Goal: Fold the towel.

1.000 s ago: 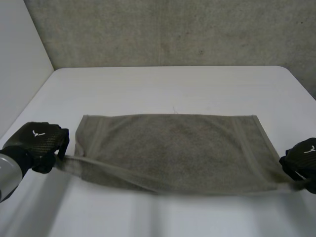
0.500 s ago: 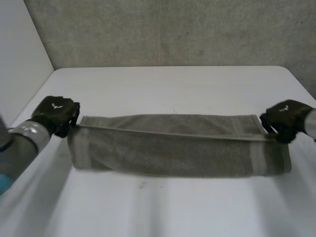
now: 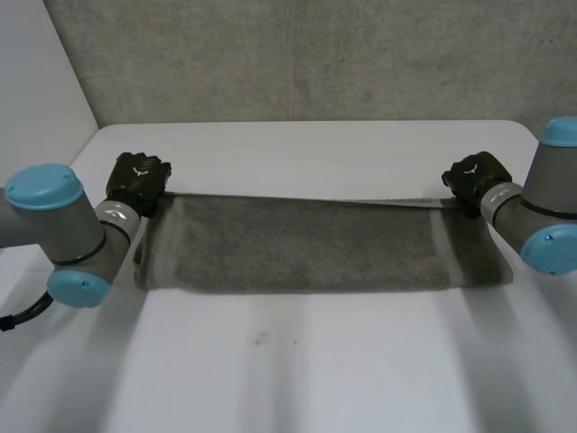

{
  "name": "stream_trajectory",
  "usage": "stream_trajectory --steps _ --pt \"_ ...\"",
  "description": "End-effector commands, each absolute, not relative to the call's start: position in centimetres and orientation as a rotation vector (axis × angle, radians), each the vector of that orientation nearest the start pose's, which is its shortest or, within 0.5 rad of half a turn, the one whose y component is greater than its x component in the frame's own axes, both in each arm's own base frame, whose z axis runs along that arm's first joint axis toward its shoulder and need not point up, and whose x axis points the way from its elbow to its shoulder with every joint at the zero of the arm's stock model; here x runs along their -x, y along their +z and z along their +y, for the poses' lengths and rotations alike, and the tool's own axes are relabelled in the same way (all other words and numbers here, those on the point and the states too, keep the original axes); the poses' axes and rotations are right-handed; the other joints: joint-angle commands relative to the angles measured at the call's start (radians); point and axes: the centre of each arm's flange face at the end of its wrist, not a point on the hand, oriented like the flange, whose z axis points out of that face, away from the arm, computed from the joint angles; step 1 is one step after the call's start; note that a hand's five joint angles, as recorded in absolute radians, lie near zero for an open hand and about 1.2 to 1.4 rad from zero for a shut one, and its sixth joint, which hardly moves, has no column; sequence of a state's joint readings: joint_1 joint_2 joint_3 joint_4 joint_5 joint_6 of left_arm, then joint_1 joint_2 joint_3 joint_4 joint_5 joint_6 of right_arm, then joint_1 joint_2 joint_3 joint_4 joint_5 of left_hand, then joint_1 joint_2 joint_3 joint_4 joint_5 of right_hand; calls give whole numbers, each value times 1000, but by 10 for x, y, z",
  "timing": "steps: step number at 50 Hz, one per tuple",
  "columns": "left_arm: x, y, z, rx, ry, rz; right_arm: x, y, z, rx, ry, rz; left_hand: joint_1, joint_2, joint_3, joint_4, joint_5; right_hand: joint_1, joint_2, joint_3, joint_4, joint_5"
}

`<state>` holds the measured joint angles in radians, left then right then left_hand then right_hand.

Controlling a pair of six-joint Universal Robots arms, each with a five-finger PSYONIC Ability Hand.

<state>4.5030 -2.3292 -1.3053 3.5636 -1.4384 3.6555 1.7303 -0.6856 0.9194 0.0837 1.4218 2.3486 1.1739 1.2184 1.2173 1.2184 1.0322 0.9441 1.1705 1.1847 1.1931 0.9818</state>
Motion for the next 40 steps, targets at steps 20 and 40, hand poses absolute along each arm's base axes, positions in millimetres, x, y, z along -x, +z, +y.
stream_trajectory --steps 20,40 --pt "232 200 -375 -871 -2183 1912 -213 266 -403 939 -2426 2105 -999 -1044 -1043 -1044 -1032 -770 -996 -1010 -1019 -982" --pt "203 195 -321 -509 -2134 2444 -155 192 -315 973 -1732 2454 -999 -1044 -1043 -1044 -1032 -689 -916 -930 -938 -902"
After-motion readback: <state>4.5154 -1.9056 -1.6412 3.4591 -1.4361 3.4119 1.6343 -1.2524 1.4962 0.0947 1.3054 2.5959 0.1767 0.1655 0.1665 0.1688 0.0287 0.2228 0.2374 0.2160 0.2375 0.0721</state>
